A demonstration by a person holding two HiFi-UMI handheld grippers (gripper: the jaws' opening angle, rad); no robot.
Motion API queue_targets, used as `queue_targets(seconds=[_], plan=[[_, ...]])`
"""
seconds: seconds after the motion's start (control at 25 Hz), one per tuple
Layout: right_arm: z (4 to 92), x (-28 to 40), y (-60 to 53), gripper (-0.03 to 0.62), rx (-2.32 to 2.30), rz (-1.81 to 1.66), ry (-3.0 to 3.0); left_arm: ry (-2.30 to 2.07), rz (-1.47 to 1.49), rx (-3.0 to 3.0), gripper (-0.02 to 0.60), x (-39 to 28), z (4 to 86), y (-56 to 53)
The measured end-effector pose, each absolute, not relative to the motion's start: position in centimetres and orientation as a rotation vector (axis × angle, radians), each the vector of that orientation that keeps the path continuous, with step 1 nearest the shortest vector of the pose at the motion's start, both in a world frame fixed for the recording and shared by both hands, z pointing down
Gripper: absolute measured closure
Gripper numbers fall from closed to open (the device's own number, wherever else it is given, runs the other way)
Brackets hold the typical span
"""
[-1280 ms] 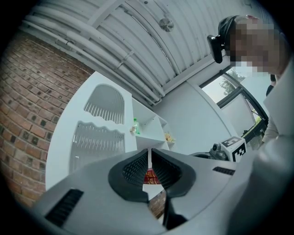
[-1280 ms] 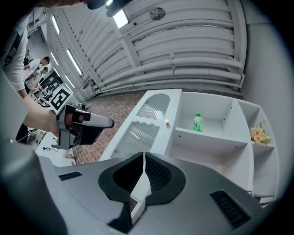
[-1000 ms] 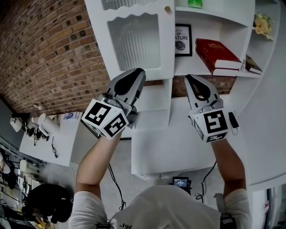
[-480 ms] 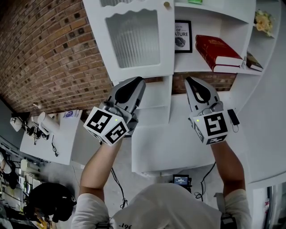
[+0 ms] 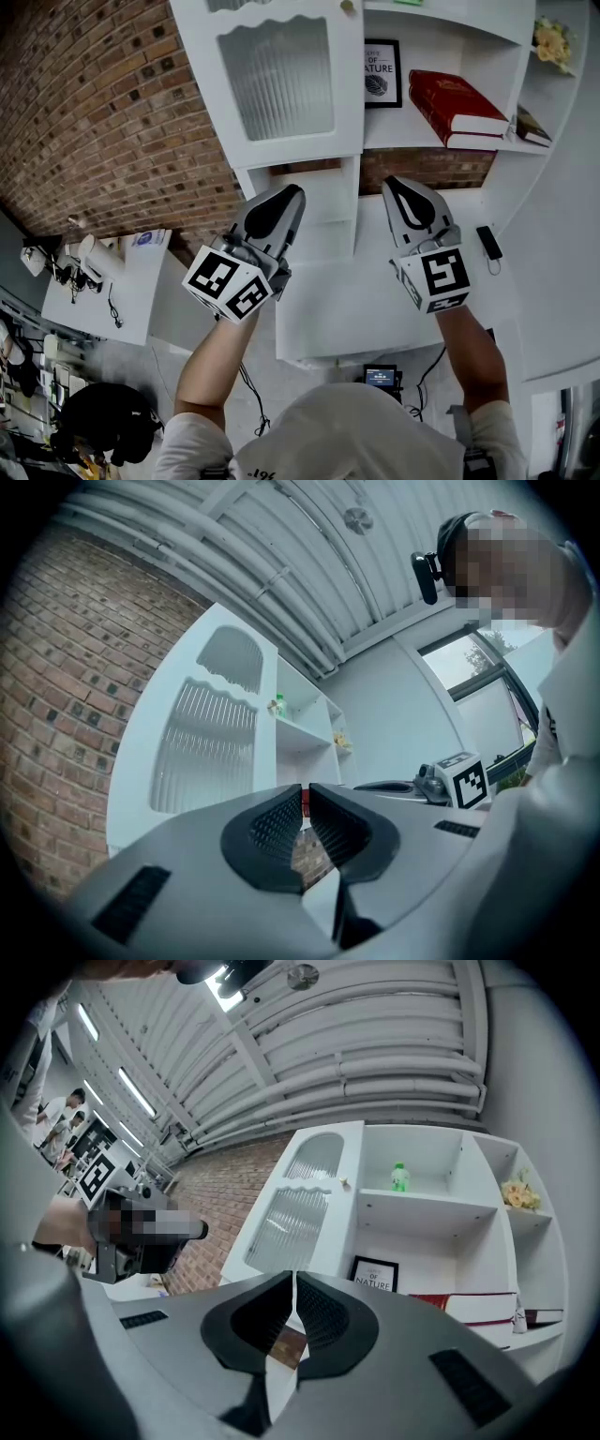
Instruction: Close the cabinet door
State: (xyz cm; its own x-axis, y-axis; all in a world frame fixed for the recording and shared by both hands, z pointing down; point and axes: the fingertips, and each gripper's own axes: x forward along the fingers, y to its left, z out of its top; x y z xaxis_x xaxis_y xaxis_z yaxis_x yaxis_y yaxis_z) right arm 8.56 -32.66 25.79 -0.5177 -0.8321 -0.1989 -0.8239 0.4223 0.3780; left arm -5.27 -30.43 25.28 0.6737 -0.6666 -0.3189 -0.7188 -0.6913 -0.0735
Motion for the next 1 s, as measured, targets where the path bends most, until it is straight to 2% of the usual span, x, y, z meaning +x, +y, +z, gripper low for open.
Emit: queue_targets(seconds=[1.0], plan=[[32.2,8.5,-32.9,0.563,1.525,-0.423,-2.656,1.23,0.37,-2.847,0.551,-5.3,33.5,-29.7]])
